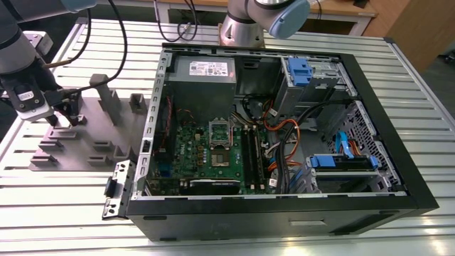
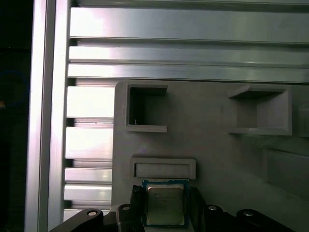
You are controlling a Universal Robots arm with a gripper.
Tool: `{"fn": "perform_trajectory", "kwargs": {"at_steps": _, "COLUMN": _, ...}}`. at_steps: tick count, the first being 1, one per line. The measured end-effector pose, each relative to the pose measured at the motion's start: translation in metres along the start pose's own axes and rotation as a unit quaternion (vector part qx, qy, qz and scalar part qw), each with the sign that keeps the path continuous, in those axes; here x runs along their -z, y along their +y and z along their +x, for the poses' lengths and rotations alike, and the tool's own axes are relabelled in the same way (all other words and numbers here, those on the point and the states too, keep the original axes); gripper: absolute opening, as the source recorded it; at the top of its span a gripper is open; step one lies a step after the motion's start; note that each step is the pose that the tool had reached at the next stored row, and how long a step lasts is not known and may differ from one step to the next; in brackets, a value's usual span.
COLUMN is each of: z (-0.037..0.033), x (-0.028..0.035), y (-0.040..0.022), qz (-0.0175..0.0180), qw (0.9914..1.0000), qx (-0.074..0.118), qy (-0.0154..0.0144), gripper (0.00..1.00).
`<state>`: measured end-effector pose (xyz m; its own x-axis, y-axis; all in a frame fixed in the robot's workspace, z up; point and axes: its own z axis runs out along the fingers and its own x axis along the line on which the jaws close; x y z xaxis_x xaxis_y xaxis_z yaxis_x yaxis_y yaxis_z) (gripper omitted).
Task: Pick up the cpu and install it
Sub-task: 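Pick up the cpu and move it towards the insertion slot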
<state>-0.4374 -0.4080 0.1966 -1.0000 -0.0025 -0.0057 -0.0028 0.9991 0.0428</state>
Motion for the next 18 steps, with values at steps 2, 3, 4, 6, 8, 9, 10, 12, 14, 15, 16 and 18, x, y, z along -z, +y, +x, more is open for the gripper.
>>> {"fn": "perform_trajectory", "kwargs": {"at_steps": 2, "z": 0.0000, "x": 0.0000, "y": 0.0000, "qz": 0.0000, "qw": 1.00000, "qx": 0.000, "qy": 0.0000, "gripper": 0.47}}
{"fn": "perform_trajectory", "kwargs": {"at_steps": 3, "z": 0.0001, "x": 0.0007, "y": 0.0000, "qz": 0.0001, "qw": 1.00000, "qx": 0.000, "qy": 0.0002, "gripper": 0.47}}
{"fn": "perform_trajectory", "kwargs": {"at_steps": 4, "z": 0.0001, "x": 0.0013, "y": 0.0001, "qz": 0.0001, "qw": 1.00000, "qx": 0.000, "qy": 0.0002, "gripper": 0.47}}
{"fn": "perform_trajectory", "kwargs": {"at_steps": 6, "z": 0.0000, "x": 0.0021, "y": 0.0001, "qz": 0.0000, "qw": 1.00000, "qx": 0.000, "qy": 0.0000, "gripper": 0.47}}
{"fn": "perform_trajectory", "kwargs": {"at_steps": 8, "z": 0.0000, "x": 0.0032, "y": 0.0001, "qz": 0.0000, "qw": 1.00000, "qx": 0.000, "qy": 0.0001, "gripper": 0.47}}
{"fn": "perform_trajectory", "kwargs": {"at_steps": 9, "z": 0.0000, "x": 0.0035, "y": 0.0002, "qz": 0.0000, "qw": 1.00000, "qx": 0.000, "qy": -0.0001, "gripper": 0.47}}
{"fn": "perform_trajectory", "kwargs": {"at_steps": 10, "z": 0.0000, "x": 0.0038, "y": 0.0002, "qz": -0.0001, "qw": 1.00000, "qx": 0.000, "qy": -0.0001, "gripper": 0.47}}
{"fn": "perform_trajectory", "kwargs": {"at_steps": 12, "z": 0.0000, "x": 0.0044, "y": 0.0002, "qz": 0.0000, "qw": 1.00000, "qx": 0.000, "qy": 0.0000, "gripper": 0.47}}
{"fn": "perform_trajectory", "kwargs": {"at_steps": 14, "z": 0.0000, "x": 0.0060, "y": 0.0003, "qz": 0.0000, "qw": 1.00000, "qx": 0.000, "qy": 0.0000, "gripper": 0.47}}
{"fn": "perform_trajectory", "kwargs": {"at_steps": 15, "z": 0.0000, "x": 0.0086, "y": 0.0004, "qz": 0.0000, "qw": 1.00000, "qx": 0.000, "qy": 0.0000, "gripper": 0.47}}
{"fn": "perform_trajectory", "kwargs": {"at_steps": 16, "z": 0.0000, "x": 0.0088, "y": 0.0004, "qz": 0.0000, "qw": 1.00000, "qx": 0.000, "qy": 0.0000, "gripper": 0.47}}
{"fn": "perform_trajectory", "kwargs": {"at_steps": 18, "z": 0.0000, "x": 0.0092, "y": 0.0004, "qz": 0.0000, "qw": 1.00000, "qx": 0.000, "qy": 0.0000, "gripper": 0.47}}
